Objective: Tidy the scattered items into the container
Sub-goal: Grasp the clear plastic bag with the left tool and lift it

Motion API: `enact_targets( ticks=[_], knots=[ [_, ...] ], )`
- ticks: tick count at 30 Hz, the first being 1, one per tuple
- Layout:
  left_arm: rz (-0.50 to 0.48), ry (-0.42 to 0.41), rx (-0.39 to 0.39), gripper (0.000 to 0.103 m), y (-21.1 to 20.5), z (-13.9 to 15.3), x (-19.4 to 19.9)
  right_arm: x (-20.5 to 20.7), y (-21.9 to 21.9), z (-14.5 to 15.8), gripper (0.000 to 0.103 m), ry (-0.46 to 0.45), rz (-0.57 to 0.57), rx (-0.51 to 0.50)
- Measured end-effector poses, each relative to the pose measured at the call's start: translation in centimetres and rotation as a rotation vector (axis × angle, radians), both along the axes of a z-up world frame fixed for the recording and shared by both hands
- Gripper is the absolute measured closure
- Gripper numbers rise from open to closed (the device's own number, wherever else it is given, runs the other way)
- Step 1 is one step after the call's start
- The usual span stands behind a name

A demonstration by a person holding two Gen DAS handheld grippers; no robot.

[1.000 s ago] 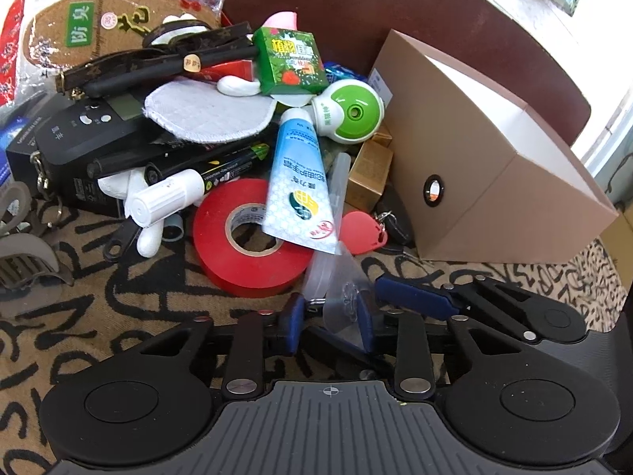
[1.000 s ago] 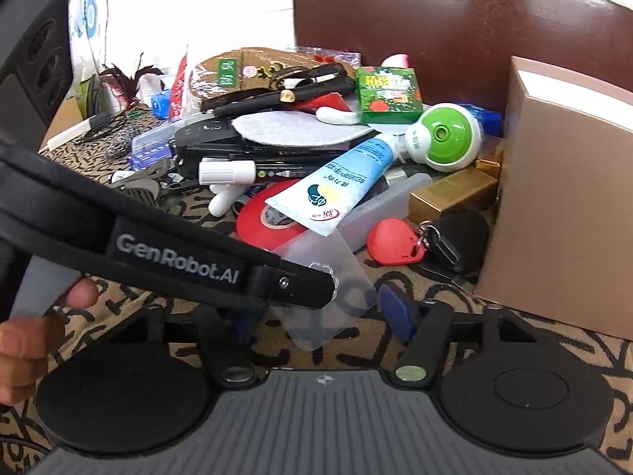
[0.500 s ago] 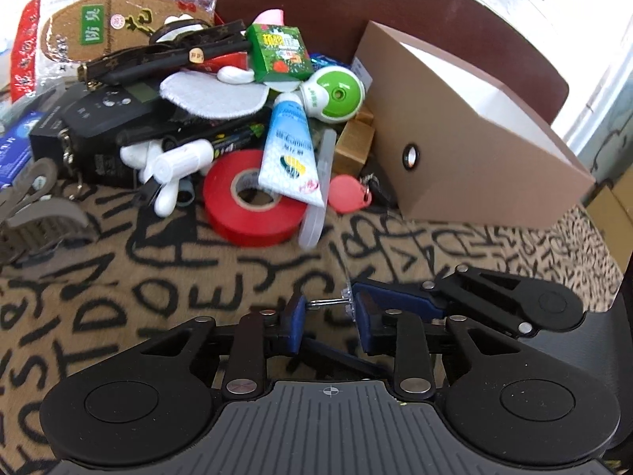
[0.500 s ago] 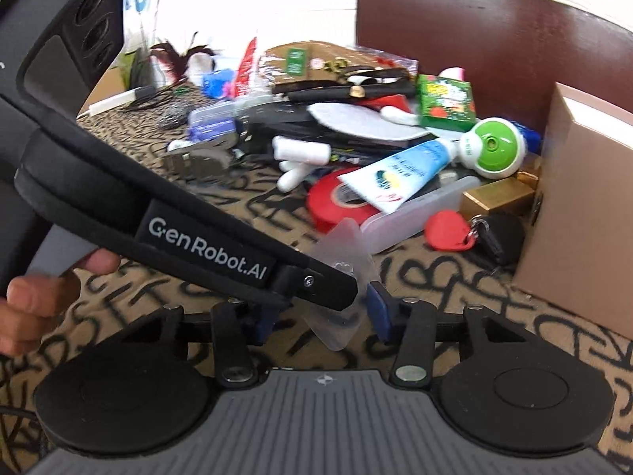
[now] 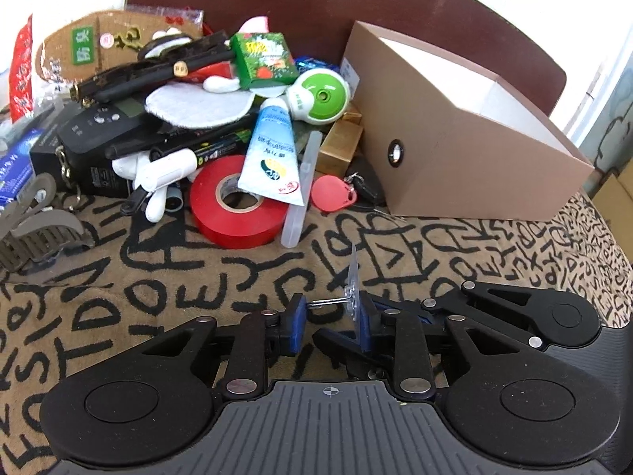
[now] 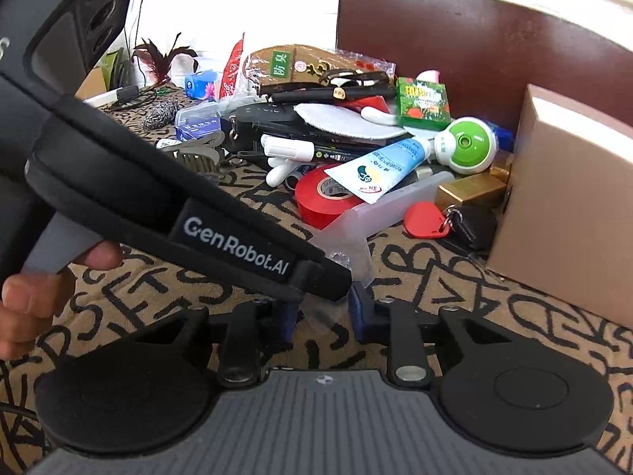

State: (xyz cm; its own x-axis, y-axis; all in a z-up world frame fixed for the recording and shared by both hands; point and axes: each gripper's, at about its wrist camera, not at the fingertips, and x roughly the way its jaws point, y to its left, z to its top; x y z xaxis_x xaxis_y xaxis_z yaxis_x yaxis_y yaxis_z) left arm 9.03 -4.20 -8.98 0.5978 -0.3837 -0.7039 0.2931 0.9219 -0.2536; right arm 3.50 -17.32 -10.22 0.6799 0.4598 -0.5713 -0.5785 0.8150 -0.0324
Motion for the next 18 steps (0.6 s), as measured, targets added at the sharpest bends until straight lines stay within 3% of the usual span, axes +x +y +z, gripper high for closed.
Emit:
enact_targets(
  ticks=[11,18],
  knots=[
    [-0.052,-0.151,0.018,0.078,-3.3,5.5,-2.2,-2.1,-3.0,5.1,0.072,-0.135,-0.056,0.02],
    [-0.115,-0.26,0.0,0.077,-7.2,9.7,-1.0,-1.0,-6.4,9.4,0.072,-0.23,-0.129,0.003]
  ],
)
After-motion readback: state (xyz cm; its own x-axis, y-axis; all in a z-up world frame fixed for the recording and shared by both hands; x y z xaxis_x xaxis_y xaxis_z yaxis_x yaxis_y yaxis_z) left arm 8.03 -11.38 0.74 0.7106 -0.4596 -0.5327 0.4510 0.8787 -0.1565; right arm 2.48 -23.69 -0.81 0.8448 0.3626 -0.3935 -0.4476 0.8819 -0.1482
